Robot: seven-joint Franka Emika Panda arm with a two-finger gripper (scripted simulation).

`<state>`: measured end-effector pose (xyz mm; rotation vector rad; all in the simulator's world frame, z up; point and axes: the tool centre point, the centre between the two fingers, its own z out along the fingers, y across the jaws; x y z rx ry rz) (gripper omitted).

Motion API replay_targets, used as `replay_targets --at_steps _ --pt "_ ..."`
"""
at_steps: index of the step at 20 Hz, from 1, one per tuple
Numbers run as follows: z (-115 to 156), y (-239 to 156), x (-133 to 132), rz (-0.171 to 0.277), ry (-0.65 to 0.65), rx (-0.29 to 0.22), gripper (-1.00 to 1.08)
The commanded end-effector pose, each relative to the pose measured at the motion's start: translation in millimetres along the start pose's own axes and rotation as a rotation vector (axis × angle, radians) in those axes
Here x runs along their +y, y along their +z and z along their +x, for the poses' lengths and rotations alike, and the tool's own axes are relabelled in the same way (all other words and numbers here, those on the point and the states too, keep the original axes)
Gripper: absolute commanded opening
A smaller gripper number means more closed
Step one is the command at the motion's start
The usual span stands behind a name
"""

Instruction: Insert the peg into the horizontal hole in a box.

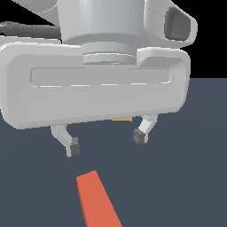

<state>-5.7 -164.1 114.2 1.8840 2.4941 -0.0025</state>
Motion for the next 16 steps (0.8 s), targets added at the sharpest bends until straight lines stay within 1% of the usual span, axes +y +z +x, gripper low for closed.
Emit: replay_targets --at_steps 1,9,16 --pt "-19 8 -4 0.001 -0.036 0.003 1.00" --pt "-74 32 -8 0.004 -0.135 0.010 1.00" --pt "-103 45 -7 0.006 -0.187 0.014 1.00"
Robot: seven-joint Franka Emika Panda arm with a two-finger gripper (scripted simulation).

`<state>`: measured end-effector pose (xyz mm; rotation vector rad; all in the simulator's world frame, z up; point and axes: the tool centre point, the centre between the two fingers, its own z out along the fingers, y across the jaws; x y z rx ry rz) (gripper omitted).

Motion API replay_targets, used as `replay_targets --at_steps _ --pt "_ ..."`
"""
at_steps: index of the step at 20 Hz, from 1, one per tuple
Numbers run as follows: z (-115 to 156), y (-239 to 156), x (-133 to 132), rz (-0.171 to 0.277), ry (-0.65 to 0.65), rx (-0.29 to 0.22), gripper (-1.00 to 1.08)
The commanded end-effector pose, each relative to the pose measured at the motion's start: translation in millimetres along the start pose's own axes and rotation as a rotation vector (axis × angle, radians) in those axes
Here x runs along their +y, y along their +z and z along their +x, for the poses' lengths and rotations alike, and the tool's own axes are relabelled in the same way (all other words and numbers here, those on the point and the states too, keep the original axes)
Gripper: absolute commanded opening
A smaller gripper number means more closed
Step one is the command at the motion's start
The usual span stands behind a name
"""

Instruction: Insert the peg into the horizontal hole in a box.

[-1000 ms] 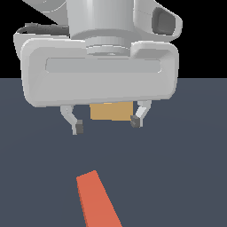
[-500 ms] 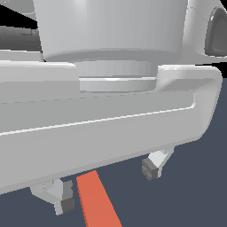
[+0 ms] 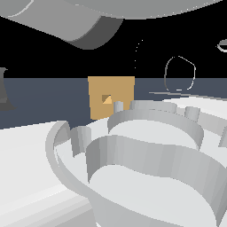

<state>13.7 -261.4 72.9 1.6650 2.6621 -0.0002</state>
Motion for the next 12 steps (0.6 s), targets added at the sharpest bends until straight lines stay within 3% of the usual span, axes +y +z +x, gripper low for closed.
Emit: replay_targets --at_steps 1,12 --pt "-7.4 3.0 -0.1 0.000 -0.016 0.001 1.00" --pt "-13.9 9.0 -0.5 0.001 -0.026 0.002 1.00"
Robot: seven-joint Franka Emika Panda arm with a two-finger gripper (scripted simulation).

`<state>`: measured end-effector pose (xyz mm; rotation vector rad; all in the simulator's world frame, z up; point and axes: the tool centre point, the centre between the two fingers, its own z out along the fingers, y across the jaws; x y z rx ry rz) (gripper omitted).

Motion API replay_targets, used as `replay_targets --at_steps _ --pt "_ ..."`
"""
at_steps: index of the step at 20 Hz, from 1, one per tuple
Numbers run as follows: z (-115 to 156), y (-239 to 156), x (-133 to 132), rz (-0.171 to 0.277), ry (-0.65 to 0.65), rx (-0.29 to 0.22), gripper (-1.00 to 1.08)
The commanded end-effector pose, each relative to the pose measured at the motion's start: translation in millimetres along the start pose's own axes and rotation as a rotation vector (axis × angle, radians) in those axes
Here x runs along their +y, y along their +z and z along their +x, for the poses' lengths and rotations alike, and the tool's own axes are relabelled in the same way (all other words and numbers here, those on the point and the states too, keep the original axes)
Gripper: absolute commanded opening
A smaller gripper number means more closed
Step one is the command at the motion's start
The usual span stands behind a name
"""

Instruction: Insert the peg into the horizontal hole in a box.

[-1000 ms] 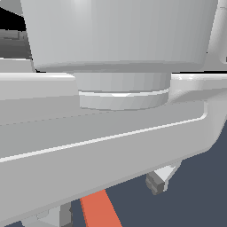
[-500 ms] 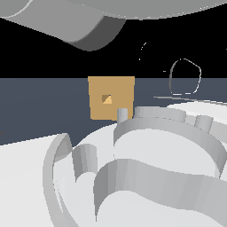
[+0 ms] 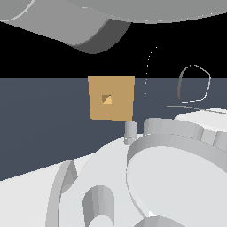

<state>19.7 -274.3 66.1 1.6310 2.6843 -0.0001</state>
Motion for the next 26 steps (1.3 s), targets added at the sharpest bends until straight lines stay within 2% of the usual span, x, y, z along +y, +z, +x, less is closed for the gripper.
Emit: replay_targets --at_steps 1,9,15,16,26 --pt "0 5 0 0.000 0.000 0.001 1.00" --pt "1 43 0 0.000 -0.002 0.001 1.00" --pt "0 49 1 0.000 -0.002 0.001 1.00" --pt "0 49 1 0.000 -0.002 0.001 -1.00" --pt "0 49 1 0.001 -0.003 0.001 -1.00"
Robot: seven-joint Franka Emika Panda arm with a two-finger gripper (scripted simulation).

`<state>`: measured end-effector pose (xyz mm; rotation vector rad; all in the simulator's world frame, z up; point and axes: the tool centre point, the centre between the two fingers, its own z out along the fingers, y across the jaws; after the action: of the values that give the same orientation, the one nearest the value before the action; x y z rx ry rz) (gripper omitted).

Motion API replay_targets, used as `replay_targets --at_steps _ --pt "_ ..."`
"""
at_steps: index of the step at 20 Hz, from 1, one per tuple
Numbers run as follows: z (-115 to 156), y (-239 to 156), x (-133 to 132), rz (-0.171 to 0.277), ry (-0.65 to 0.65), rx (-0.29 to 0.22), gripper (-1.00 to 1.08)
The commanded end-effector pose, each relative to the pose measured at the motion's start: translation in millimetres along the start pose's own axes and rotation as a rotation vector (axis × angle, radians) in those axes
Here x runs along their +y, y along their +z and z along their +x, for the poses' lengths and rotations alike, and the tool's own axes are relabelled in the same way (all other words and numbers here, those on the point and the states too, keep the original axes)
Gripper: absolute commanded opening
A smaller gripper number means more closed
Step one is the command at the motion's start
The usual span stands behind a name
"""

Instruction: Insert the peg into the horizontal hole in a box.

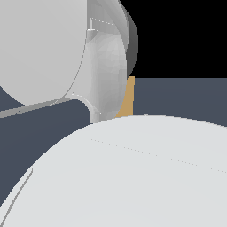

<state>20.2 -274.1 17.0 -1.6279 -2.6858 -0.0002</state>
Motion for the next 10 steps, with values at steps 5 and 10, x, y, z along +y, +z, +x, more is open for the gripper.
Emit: replay_targets --at_steps 5,10 --pt "4 -1 0 0.000 0.006 0.000 -1.00" --pt "15 -4 -1 0.000 0.027 0.000 -1.00"
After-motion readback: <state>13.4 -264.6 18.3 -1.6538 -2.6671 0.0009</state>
